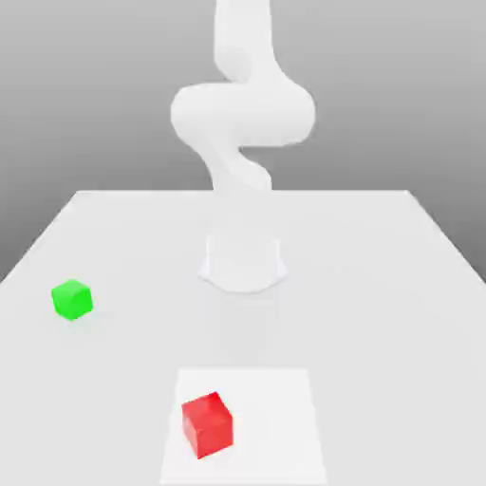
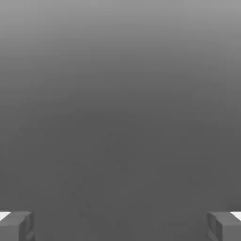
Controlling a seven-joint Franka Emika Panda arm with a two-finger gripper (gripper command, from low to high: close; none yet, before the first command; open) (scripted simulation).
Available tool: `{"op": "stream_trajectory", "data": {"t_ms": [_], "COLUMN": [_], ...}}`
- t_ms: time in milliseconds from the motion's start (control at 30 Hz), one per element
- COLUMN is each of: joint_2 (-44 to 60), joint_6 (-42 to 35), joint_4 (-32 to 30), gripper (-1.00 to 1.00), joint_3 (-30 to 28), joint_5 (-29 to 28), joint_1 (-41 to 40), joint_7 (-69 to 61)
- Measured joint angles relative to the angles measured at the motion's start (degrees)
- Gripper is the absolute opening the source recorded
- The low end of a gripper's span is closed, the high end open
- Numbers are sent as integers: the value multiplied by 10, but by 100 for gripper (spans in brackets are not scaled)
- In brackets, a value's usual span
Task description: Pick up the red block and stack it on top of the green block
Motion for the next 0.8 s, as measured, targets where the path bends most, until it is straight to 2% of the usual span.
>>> {"op": "stream_trajectory", "data": {"t_ms": [400, 633, 800], "joint_2": [253, 398, 502], "joint_6": [119, 188, 249], "joint_4": [-86, -136, -156], "gripper": [0, 0, 0], "joint_3": [37, 44, 26], "joint_5": [29, 2, -27], "joint_1": [-62, -86, -80], "joint_7": [245, 417, 515]}}
